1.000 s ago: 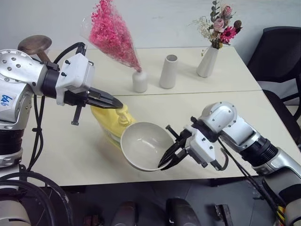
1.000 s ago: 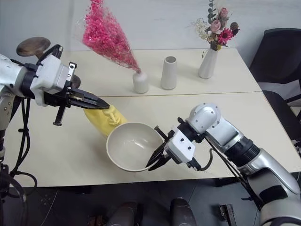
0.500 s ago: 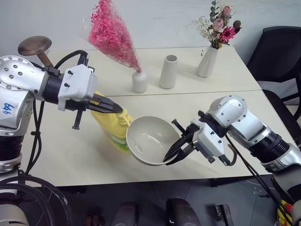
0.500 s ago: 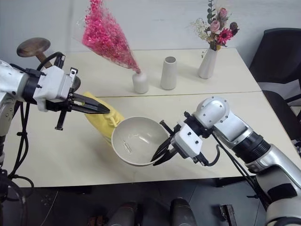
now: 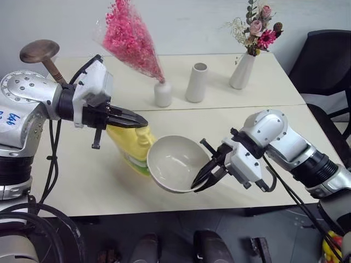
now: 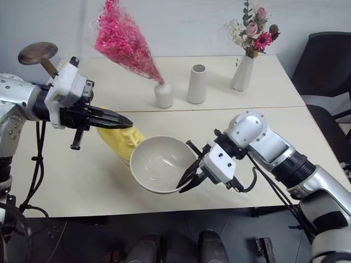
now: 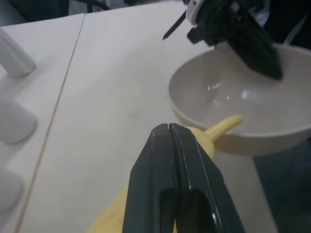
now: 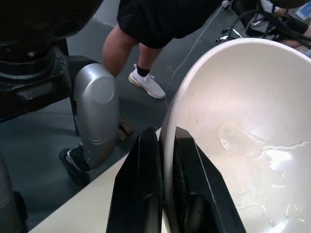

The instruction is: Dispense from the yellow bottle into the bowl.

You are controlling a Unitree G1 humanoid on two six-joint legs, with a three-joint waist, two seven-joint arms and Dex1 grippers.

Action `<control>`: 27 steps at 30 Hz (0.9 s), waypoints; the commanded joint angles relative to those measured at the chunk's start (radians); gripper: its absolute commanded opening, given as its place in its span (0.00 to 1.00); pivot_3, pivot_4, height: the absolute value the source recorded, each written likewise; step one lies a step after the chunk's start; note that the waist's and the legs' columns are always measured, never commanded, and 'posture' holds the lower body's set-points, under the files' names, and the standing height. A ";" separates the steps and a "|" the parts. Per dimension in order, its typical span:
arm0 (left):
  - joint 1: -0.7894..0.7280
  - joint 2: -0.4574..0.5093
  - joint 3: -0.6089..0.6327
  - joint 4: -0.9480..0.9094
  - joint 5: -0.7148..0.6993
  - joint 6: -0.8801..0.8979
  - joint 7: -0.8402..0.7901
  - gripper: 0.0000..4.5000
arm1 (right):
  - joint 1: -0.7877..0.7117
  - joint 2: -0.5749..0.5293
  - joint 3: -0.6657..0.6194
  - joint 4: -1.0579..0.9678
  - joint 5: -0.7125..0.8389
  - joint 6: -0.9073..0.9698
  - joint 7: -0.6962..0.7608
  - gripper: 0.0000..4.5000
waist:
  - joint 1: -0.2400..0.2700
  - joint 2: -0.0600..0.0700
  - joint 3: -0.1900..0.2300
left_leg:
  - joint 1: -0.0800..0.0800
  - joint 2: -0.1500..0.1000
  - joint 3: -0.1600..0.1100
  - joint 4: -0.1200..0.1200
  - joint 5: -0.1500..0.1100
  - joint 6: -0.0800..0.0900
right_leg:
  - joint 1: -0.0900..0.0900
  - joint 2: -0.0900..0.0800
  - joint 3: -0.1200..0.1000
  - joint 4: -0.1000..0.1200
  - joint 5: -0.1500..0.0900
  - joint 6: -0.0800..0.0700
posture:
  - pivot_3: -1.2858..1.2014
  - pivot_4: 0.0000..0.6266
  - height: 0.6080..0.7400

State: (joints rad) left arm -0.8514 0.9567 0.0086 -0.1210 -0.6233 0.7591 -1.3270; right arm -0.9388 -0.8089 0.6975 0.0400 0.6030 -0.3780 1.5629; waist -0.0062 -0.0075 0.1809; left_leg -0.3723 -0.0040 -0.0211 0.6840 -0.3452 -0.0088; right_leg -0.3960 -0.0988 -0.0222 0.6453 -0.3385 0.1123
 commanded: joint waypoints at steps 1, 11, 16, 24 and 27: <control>-0.056 0.042 0.111 -0.045 -0.143 0.167 0.027 0.20 | -0.026 0.018 -0.042 0.017 -0.006 0.025 0.052 0.00 | -0.002 -0.001 0.000 | -0.002 0.000 -0.001 0.000 0.000 0.000 | -0.001 0.000 -0.001 0.000 0.000 0.000 | 0.52 0.24 1.00; 0.185 0.316 0.423 -0.151 -0.240 0.286 -0.033 0.90 | 0.040 -0.023 -0.214 -0.073 -0.113 0.310 -0.042 0.00 | -0.027 0.004 0.004 | -0.002 0.000 -0.004 -0.002 0.000 -0.002 | -0.002 0.001 -0.001 0.000 0.000 0.000 | 0.52 0.24 1.00; 0.345 0.334 0.598 -0.200 -0.261 0.314 0.017 0.99 | 0.203 -0.048 -0.291 -0.021 -0.197 0.211 -0.006 0.00 | -0.018 0.000 0.006 | -0.004 -0.001 -0.009 -0.001 -0.001 -0.003 | 0.001 0.000 -0.004 -0.008 0.000 -0.001 | 0.52 0.24 1.00; 0.523 0.294 0.796 -0.324 -0.287 0.372 0.103 0.99 | 0.205 0.069 -0.321 0.342 -0.408 0.030 -0.080 0.00 | -0.025 0.001 0.007 | 0.001 -0.001 -0.003 -0.003 0.000 -0.002 | 0.000 0.001 0.001 -0.001 0.000 -0.001 | 0.52 0.24 1.00; 0.578 0.282 0.834 -0.358 -0.288 0.367 0.121 0.99 | 0.189 0.101 -0.336 0.443 -0.457 -0.001 -0.127 0.00 | -0.027 0.001 0.008 | 0.001 -0.001 -0.002 -0.004 0.000 -0.003 | -0.002 0.002 0.003 -0.001 -0.001 -0.001 | 0.52 0.24 1.00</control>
State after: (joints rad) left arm -0.2789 1.2346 0.7876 -0.4589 -0.9004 1.1324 -1.2178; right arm -0.7273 -0.7148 0.4063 0.4531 0.1623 -0.3448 1.4613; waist -0.0334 -0.0063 0.1886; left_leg -0.3719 -0.0046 -0.0228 0.6802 -0.3454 -0.0114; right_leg -0.3977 -0.0973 -0.0198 0.6442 -0.3390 0.1113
